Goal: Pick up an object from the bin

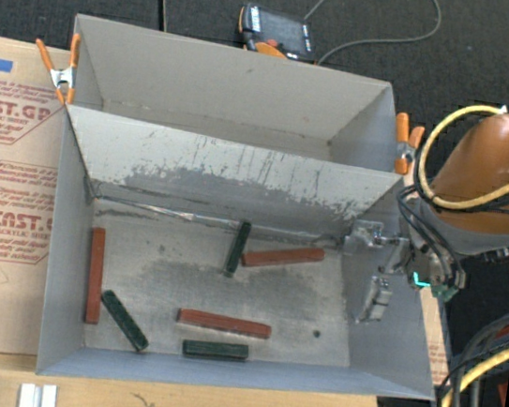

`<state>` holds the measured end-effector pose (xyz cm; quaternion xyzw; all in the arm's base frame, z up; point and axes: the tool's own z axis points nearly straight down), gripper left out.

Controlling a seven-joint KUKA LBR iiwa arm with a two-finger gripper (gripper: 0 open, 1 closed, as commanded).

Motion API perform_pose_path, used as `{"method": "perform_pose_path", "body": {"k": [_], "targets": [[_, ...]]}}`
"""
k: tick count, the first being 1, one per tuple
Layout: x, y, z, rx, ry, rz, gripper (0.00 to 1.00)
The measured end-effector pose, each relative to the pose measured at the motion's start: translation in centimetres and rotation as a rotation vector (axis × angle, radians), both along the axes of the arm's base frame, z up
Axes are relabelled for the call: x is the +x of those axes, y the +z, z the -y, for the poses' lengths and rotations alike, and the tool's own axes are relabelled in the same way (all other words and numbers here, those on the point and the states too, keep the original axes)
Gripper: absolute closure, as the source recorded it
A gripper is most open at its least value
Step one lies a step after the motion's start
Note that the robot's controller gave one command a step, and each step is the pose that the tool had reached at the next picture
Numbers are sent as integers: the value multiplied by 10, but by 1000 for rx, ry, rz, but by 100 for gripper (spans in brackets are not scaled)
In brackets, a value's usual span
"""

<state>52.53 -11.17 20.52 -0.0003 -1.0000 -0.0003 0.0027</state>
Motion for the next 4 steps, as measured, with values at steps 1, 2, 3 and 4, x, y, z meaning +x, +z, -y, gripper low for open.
{"method": "perform_pose_path", "body": {"k": [1,2,3,4], "targets": [[47,-50,-39,1,-222,5,0],[57,-138,-54,0,-284,0,0],[59,-133,-52,-2,-284,6,100],[24,-15,-65,-1,-37,13,100]]}}
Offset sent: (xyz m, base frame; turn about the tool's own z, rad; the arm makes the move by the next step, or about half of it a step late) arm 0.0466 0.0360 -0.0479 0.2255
